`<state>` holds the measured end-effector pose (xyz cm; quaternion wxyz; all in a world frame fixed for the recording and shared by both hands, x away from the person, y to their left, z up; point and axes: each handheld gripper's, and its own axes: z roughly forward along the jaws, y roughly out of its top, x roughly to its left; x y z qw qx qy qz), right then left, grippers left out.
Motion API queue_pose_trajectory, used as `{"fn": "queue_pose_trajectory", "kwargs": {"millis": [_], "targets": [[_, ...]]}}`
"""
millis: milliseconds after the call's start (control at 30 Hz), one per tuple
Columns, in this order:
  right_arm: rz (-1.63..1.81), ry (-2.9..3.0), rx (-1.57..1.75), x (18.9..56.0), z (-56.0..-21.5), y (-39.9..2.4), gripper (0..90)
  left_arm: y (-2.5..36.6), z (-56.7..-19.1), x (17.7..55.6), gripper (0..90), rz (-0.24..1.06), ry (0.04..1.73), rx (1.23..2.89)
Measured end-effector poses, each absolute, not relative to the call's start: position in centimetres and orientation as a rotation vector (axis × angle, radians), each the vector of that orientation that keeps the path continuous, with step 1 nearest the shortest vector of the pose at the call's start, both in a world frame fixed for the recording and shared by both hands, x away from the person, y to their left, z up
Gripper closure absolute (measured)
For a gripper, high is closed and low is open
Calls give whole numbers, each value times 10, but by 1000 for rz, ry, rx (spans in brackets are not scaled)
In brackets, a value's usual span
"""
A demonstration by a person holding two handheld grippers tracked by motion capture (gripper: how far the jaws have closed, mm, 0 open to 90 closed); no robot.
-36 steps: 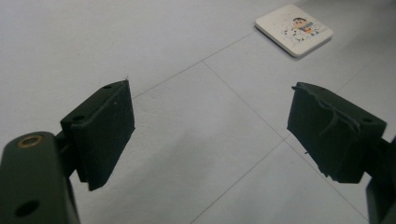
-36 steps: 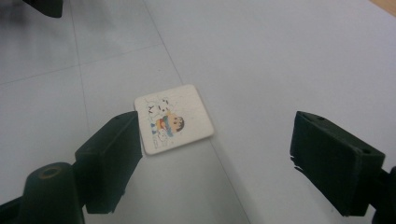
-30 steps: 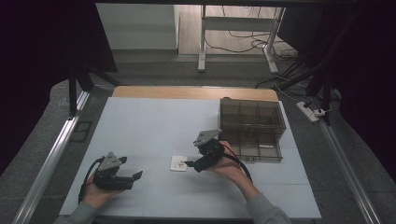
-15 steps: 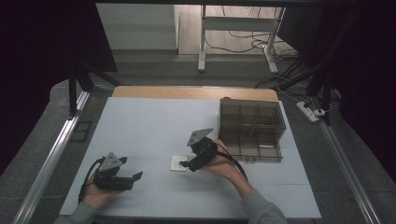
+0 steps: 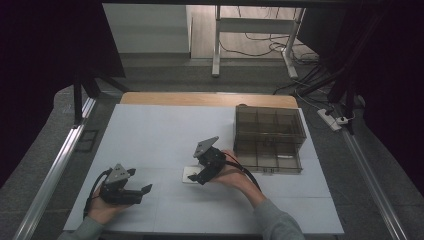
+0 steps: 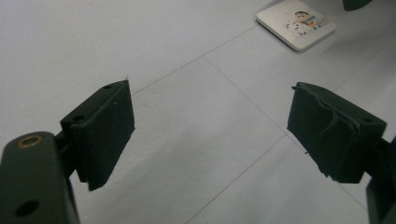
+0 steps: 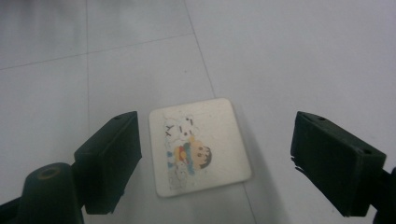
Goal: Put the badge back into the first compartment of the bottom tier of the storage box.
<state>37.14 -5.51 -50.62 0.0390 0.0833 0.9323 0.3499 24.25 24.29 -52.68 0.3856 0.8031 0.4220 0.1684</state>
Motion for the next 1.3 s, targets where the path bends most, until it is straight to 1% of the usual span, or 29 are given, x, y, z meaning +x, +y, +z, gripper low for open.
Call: {"fn": "queue_pose_trajectory", "kwargs": {"millis": [333,767,933,1000,1067,1300], "targets": [[1000,2909,199,369,-517,-45,135,243,-527,242,146,430,1072,2050],[931,2941,161,370,-530,-38,150,242,-529,242,146,427,1073,2055],[962,2932,140,370,-531,-36,200,242,-529,242,146,427,1073,2055],[965,2933,112,368,-530,-36,250,242,-529,242,146,427,1073,2055],[964,2940,89,367,-528,-37,322,242,-529,242,147,427,1074,2053],[954,2943,92,365,-527,-36,330,242,-529,241,147,428,1074,2054]]}}
